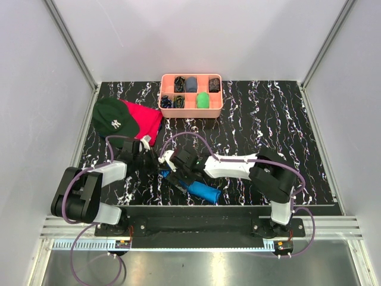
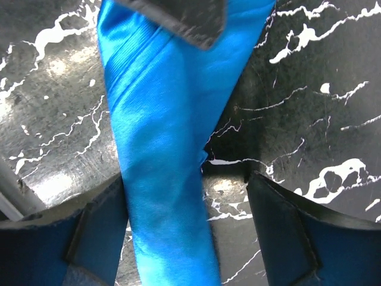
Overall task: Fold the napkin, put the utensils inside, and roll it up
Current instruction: Roll the napkin with the utensil
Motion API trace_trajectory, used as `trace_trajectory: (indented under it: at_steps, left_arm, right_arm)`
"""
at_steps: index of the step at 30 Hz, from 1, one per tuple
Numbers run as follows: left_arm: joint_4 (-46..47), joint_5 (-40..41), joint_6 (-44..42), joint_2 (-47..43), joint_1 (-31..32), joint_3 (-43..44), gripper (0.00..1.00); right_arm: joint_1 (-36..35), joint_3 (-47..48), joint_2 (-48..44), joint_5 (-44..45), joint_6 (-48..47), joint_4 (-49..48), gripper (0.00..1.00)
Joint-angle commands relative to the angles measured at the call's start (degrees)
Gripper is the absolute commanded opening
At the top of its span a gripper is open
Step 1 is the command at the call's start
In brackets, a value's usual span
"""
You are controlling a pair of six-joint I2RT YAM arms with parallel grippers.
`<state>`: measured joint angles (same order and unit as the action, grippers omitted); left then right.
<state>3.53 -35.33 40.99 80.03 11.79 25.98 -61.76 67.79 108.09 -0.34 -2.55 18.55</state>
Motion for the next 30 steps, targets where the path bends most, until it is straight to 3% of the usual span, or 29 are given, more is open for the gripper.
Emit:
trace_trajectory:
  at_steps: [1,8,10,13,20,30]
  left_arm:
    - [2.0,-1.2,-0.1,0.9,0.2,3.2,0.18]
    - [-5.1,1.7,-1.7,-1.7,-1.4,7.2,0.49]
    - [-7.5,3.1,-2.8,-3.2,-2.7,8.8,0.63]
    - [-11.2,4.7,-3.9,-5.4,-4.7,10.1,0.72]
    - [-20.3,7.8,-6.7,-11.0,-9.0,13.2,0.84]
    - [-30.9,10.8,-15.6,-16.8,-11.8,19.2,0.88]
  right_arm:
    - [-1.0,-0.8,2.1,5.3,4.2,3.7,0.76]
    - [0.0,1.9,4.6,9.2,9.0,6.3,0.48]
    - [1.2,3.0,5.3,9.2,11.0,7.5,0.47]
    - [4.8,4.0,6.3,8.9,13.5,10.4,0.46]
    - [13.6,4.4,5.2,10.5,18.0,13.0,0.49]
    - [21.3,5.4,5.7,11.5,21.0,14.1,0.50]
